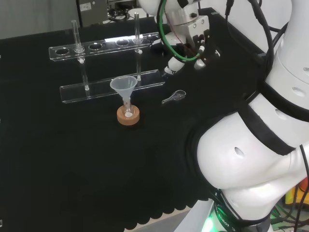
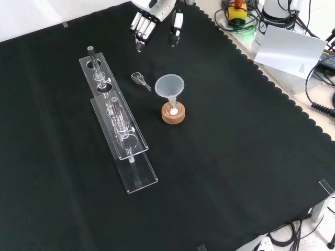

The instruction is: Remove the funnel from the round-bottom flask.

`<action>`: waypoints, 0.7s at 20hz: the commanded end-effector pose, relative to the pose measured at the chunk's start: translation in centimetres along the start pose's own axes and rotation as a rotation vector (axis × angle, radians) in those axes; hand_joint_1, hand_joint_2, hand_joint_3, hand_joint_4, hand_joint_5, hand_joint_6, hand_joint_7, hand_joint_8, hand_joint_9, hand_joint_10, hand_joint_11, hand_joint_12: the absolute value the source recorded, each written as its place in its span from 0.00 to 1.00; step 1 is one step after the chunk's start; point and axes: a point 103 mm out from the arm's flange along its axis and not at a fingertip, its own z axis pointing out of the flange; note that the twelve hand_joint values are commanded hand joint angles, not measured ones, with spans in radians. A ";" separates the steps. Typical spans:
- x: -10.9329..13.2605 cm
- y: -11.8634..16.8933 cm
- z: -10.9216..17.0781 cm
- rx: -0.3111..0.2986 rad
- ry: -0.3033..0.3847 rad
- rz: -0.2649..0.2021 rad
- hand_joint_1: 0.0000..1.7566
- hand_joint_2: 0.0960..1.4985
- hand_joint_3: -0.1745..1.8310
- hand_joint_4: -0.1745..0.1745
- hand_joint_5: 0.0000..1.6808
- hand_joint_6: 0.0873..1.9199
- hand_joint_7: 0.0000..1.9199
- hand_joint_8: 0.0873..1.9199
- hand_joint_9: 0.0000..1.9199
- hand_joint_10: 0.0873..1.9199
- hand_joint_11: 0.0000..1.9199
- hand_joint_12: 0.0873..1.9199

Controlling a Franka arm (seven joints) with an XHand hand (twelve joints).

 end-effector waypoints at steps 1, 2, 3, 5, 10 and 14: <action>3.9 1.4 -1.4 0.115 -0.038 -0.055 0.44 0.60 0.00 0.34 0.09 0.00 0.07 0.31 0.18 0.31 0.16 0.69; 4.2 1.6 -1.4 0.133 -0.037 -0.058 0.43 0.59 0.00 0.35 0.08 0.00 0.05 0.30 0.17 0.31 0.15 0.69; 4.6 1.9 -1.4 0.148 -0.040 -0.062 0.43 0.59 0.00 0.36 0.07 0.00 0.04 0.30 0.15 0.32 0.15 0.69; 5.1 2.2 -1.4 0.139 -0.061 -0.073 0.42 0.58 0.00 0.38 0.06 0.00 0.02 0.30 0.13 0.33 0.15 0.70; 6.4 2.7 -1.7 0.155 -0.114 -0.085 0.41 0.58 0.00 0.36 0.08 0.00 0.05 0.31 0.16 0.35 0.18 0.69; 7.6 3.3 -2.0 0.169 -0.150 -0.092 0.41 0.58 0.00 0.36 0.11 0.00 0.09 0.32 0.20 0.34 0.19 0.68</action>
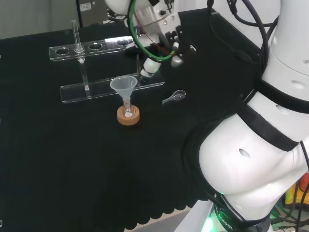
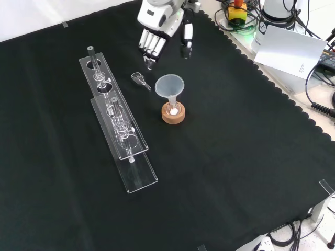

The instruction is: Remove the funnel from the round-bottom flask.

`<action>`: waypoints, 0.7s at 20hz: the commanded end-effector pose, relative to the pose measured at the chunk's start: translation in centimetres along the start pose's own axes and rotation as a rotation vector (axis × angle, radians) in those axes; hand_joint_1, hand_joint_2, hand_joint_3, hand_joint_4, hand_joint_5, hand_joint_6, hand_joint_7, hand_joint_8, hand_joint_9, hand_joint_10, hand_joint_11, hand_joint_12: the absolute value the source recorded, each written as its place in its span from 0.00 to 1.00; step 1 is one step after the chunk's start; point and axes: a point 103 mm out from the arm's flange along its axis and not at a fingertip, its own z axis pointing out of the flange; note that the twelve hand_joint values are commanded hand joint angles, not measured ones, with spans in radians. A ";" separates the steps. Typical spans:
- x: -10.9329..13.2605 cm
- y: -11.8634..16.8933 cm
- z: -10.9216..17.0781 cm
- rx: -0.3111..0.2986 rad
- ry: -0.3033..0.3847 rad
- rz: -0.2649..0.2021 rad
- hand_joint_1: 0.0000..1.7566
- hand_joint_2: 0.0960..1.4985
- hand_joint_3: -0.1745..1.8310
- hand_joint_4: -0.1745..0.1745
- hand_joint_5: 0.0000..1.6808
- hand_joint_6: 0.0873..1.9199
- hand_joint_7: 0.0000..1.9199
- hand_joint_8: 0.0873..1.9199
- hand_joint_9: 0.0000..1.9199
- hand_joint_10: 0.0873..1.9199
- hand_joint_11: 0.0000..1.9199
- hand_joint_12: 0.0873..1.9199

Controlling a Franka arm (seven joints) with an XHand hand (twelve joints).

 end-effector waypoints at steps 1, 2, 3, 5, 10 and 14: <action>1.6 1.1 0.4 0.095 -0.091 0.021 0.42 0.58 0.00 0.36 0.12 0.00 0.10 0.32 0.21 0.34 0.20 0.68; 1.9 1.3 0.3 0.105 -0.104 0.023 0.42 0.58 0.00 0.37 0.14 0.00 0.11 0.32 0.21 0.33 0.20 0.68; 2.1 1.5 0.3 0.122 -0.112 0.025 0.42 0.58 0.00 0.37 0.15 0.00 0.11 0.32 0.22 0.33 0.21 0.68; 2.3 1.9 0.3 0.143 -0.121 0.028 0.42 0.58 0.00 0.38 0.15 0.00 0.12 0.32 0.22 0.33 0.21 0.68; 2.2 2.5 0.7 0.182 -0.135 0.043 0.42 0.58 0.00 0.38 0.15 0.00 0.11 0.31 0.22 0.32 0.21 0.68; 1.8 2.9 1.2 0.217 -0.125 0.050 0.42 0.58 0.00 0.39 0.15 0.00 0.10 0.31 0.20 0.32 0.21 0.68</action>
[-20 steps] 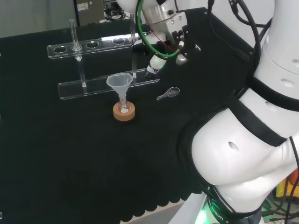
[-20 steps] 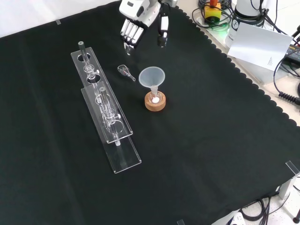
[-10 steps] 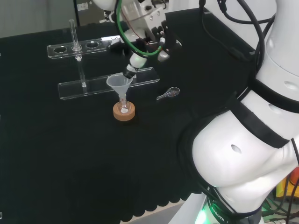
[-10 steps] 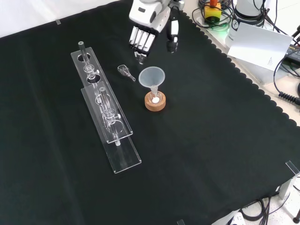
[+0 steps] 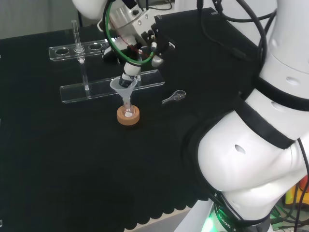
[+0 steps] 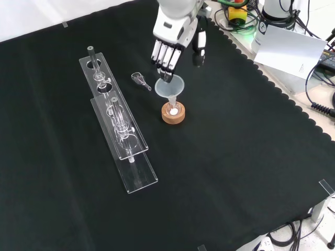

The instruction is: Remove the funnel from the round-bottom flask.

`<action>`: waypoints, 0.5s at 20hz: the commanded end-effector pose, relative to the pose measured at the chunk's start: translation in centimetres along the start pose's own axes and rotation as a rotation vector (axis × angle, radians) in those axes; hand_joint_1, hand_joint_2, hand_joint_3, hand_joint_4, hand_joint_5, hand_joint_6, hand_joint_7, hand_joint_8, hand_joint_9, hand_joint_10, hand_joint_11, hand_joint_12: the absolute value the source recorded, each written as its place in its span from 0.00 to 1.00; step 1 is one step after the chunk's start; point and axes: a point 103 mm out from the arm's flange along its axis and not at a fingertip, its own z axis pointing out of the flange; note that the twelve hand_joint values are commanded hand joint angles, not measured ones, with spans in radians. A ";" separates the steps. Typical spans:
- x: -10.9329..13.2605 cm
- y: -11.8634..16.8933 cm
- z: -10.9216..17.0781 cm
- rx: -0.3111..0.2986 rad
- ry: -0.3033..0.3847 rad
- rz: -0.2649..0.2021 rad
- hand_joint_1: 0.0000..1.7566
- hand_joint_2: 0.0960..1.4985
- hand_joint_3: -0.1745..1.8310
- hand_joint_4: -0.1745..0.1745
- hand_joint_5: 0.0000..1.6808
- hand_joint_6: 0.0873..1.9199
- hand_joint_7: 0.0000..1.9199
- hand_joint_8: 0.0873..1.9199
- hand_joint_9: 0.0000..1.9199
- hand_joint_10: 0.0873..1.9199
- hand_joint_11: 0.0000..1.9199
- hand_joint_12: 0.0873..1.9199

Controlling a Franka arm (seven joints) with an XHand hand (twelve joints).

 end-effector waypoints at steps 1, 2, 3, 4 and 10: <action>-2.8 1.2 3.4 0.176 -0.009 0.103 0.42 0.58 0.00 0.39 0.14 0.00 0.08 0.31 0.19 0.32 0.21 0.68; -2.9 1.3 3.4 0.181 -0.015 0.105 0.42 0.58 0.00 0.40 0.13 0.00 0.06 0.31 0.17 0.33 0.20 0.69; -2.9 1.3 3.3 0.182 -0.023 0.108 0.41 0.58 0.00 0.41 0.12 0.00 0.04 0.31 0.15 0.35 0.20 0.69; -2.9 1.4 3.3 0.178 -0.029 0.112 0.41 0.58 0.00 0.41 0.11 0.00 0.02 0.30 0.13 0.36 0.19 0.69; -2.8 1.8 3.3 0.169 -0.058 0.121 0.40 0.57 0.00 0.42 0.07 0.00 0.00 0.16 0.06 0.39 0.15 0.71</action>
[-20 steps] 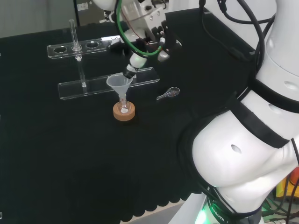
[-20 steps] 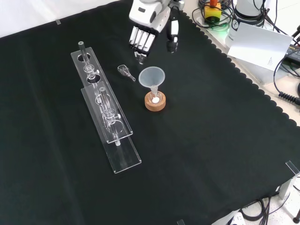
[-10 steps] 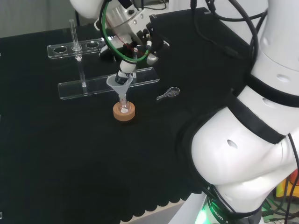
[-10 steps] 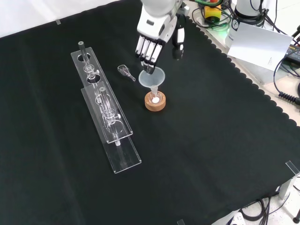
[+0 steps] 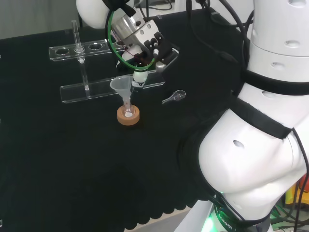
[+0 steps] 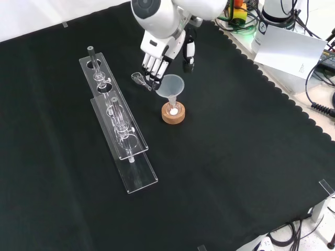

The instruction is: Remove the funnel from the round-bottom flask.

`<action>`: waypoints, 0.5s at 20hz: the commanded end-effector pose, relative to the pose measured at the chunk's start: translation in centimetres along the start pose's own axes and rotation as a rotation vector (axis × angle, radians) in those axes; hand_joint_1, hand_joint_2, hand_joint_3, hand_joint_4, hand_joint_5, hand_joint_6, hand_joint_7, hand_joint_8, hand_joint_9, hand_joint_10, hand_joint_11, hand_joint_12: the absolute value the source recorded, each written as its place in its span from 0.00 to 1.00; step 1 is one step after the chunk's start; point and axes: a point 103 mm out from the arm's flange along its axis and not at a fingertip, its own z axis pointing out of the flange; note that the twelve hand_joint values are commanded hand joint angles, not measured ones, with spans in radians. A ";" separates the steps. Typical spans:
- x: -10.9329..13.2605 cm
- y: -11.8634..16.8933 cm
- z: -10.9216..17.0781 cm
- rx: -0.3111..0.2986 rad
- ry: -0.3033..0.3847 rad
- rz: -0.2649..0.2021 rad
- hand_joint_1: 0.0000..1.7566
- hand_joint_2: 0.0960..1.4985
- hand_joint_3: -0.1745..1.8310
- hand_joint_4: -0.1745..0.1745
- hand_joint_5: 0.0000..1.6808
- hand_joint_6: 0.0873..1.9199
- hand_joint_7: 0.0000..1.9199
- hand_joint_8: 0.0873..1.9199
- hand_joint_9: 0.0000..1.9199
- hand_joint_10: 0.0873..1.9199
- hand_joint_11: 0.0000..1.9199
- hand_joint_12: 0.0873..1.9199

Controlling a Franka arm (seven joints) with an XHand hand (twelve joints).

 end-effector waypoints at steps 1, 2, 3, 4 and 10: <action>-0.2 0.3 -0.3 0.009 -0.047 0.033 0.40 0.57 0.00 0.42 0.07 0.00 0.00 0.15 0.05 0.39 0.15 0.71; -0.2 0.3 -0.3 0.003 -0.048 0.034 0.40 0.57 0.00 0.42 0.07 0.00 0.00 0.14 0.05 0.39 0.15 0.71; -0.3 0.4 -0.3 -0.002 -0.047 0.034 0.40 0.57 0.00 0.42 0.07 0.00 0.00 0.14 0.05 0.39 0.14 0.71; -0.3 0.5 -0.4 -0.004 -0.048 0.034 0.40 0.57 0.00 0.42 0.07 0.00 0.00 0.13 0.04 0.40 0.14 0.72; 0.0 1.3 -0.4 0.006 -0.048 0.025 0.40 0.57 0.00 0.42 0.04 0.00 0.00 0.10 0.04 0.40 0.14 0.72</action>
